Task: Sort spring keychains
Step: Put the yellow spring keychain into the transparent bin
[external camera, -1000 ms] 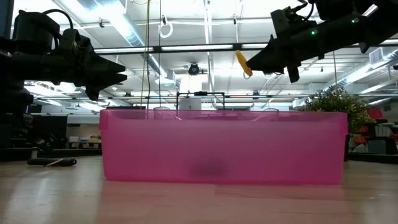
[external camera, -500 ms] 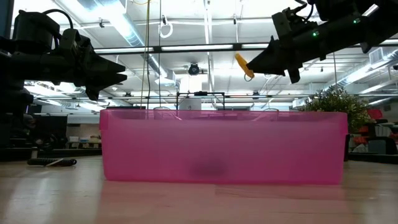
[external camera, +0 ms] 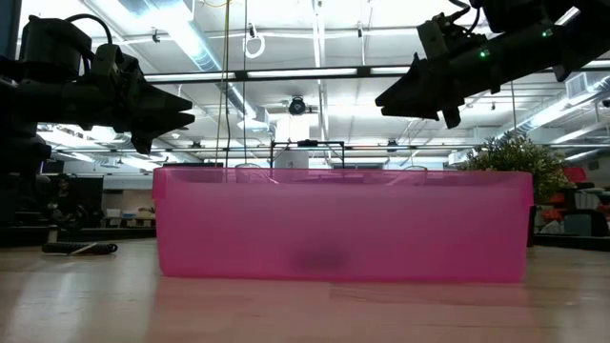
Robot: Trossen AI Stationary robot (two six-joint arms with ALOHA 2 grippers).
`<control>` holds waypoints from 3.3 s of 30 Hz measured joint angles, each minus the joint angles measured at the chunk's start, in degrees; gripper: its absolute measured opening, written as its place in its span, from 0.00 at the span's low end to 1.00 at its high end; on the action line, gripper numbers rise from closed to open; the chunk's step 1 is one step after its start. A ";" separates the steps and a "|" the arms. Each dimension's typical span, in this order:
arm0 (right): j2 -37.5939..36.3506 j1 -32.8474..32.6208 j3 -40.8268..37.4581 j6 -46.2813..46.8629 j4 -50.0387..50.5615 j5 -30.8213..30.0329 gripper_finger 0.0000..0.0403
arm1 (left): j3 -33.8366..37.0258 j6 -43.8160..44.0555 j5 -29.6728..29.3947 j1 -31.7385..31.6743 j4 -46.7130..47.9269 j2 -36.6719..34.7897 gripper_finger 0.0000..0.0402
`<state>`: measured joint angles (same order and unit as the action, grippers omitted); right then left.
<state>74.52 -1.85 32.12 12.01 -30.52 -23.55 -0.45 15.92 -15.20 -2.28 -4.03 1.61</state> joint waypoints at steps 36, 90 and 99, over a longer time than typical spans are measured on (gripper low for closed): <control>-16.33 -20.56 12.04 5.37 55.58 1.23 0.33 | 0.00 0.00 0.00 0.00 0.02 0.00 0.38; -2.03 -20.17 -4.90 38.01 67.77 23.12 0.01 | -0.02 0.00 0.00 0.00 0.04 -0.02 0.38; -1.88 -20.20 3.15 32.46 69.03 16.90 0.00 | -0.02 0.00 -0.01 0.00 0.04 -0.02 0.38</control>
<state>72.64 -22.04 35.27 44.47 38.50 -6.65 -0.47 15.92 -15.21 -2.28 -3.99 1.58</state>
